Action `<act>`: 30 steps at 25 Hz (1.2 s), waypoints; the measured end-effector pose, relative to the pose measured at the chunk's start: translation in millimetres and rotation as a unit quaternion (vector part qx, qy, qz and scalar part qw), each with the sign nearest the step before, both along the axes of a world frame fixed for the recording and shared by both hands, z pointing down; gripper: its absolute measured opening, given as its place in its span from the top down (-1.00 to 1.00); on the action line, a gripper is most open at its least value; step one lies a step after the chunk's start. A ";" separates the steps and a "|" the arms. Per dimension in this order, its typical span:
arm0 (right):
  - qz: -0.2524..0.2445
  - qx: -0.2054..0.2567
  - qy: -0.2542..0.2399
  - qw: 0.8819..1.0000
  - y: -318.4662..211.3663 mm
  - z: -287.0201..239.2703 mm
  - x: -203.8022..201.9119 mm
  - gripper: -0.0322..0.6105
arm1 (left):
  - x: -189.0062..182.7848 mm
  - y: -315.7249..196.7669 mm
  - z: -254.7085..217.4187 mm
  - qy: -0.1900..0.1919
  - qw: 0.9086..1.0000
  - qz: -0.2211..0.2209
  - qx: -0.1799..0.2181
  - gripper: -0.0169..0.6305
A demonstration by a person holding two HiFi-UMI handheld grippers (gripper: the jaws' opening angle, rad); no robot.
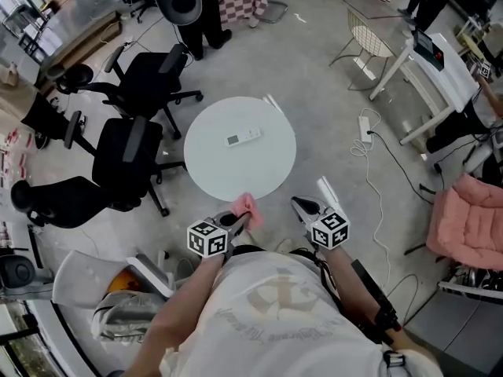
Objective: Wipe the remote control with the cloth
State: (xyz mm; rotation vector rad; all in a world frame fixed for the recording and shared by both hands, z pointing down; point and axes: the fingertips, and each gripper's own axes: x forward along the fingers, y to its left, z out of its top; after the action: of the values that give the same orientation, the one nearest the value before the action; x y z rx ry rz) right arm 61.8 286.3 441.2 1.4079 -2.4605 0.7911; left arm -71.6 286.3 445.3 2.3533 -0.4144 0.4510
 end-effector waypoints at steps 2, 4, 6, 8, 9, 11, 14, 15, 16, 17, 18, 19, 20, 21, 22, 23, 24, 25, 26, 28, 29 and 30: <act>0.006 -0.002 0.003 1.000 -4.7 0.7 -3.7 0.88 | -2.3 -8.1 0.5 0.003 1.000 0.007 0.000 0.89; 0.013 -0.005 0.008 1.000 -9.3 1.6 -8.1 0.88 | -5.9 -15.8 0.4 0.007 1.000 0.013 0.000 0.89; 0.019 -0.007 0.012 1.000 -15.3 1.9 -12.6 0.88 | -11.3 -24.2 0.2 0.010 1.000 0.018 0.000 0.89; 0.027 -0.006 0.016 0.999 -23.0 2.1 -17.6 0.88 | -19.1 -33.8 0.8 0.012 1.000 0.020 0.000 0.89; 0.030 -0.006 0.019 0.999 -26.8 2.3 -20.3 0.88 | -23.8 -38.8 1.4 0.013 1.000 0.020 0.000 0.89; 0.037 -0.005 0.024 0.999 -35.2 2.2 -25.5 0.88 | -33.4 -49.5 1.9 0.015 1.000 0.020 0.001 0.89; 0.042 -0.004 0.032 0.999 -50.3 0.4 -32.8 0.88 | -46.7 -65.7 0.4 0.017 1.000 0.015 0.005 0.89; 0.042 -0.004 0.034 0.999 -55.0 -0.3 -34.8 0.88 | -50.2 -70.1 -0.4 0.019 1.000 0.012 0.006 0.89; 0.041 -0.004 0.036 0.998 -59.2 -0.8 -36.5 0.88 | -53.3 -73.8 -1.2 0.020 1.000 0.008 0.006 0.89; 0.039 -0.006 0.038 0.998 -62.8 -0.8 -38.4 0.88 | -56.3 -76.9 -1.6 0.022 1.000 0.002 0.007 0.89; 0.036 -0.008 0.040 0.999 -65.9 -0.4 -40.6 0.88 | -59.5 -79.4 -1.6 0.023 1.000 -0.004 0.006 0.89; 0.033 -0.011 0.041 0.999 -68.9 0.2 -43.1 0.88 | -63.1 -81.7 -1.0 0.025 1.000 -0.011 0.005 0.89; 0.029 -0.013 0.043 0.999 -72.3 0.5 -45.9 0.88 | -66.8 -84.1 -0.1 0.026 0.999 -0.018 0.003 0.89; 0.025 -0.013 0.044 0.999 -76.2 0.4 -48.6 0.88 | -70.3 -86.8 1.0 0.027 0.999 -0.026 0.001 0.89; 0.019 -0.013 0.044 0.999 -80.4 -0.2 -51.4 0.88 | -73.3 -89.4 2.5 0.027 0.999 -0.033 -0.002 0.89; 0.012 -0.013 0.045 0.999 -84.6 -0.6 -54.0 0.88 | -75.8 -91.6 4.2 0.027 0.999 -0.039 -0.004 0.89; 0.004 -0.013 0.047 0.999 -88.6 -0.3 -56.4 0.88 | -77.7 -93.4 6.2 0.027 0.999 -0.045 -0.007 0.89; -0.004 -0.014 0.048 0.999 -92.1 1.0 -58.3 0.88 | -79.1 -94.9 8.6 0.027 0.998 -0.051 -0.010 0.89; -0.012 -0.017 0.050 0.999 -95.2 3.3 -59.6 0.88 | -80.1 -96.3 11.2 0.026 0.998 -0.056 -0.014 0.89; -0.025 -0.026 0.049 0.998 -101.4 10.4 -60.1 0.88 | -81.2 -99.8 16.6 0.023 0.997 -0.067 -0.021 0.89; -0.030 -0.030 0.048 0.998 -105.5 14.3 -59.9 0.88 | -81.4 -102.8 18.7 0.021 0.997 -0.073 -0.024 0.89; -0.036 -0.034 0.047 0.998 -110.8 18.1 -59.7 0.88 | -81.8 -106.8 20.4 0.019 0.996 -0.078 -0.026 0.89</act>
State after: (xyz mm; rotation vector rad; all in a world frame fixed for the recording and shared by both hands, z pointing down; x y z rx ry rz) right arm 2.1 175.5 459.3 1.2947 -2.3758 0.7670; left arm -153.4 179.4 465.7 2.2555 -0.5562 0.3383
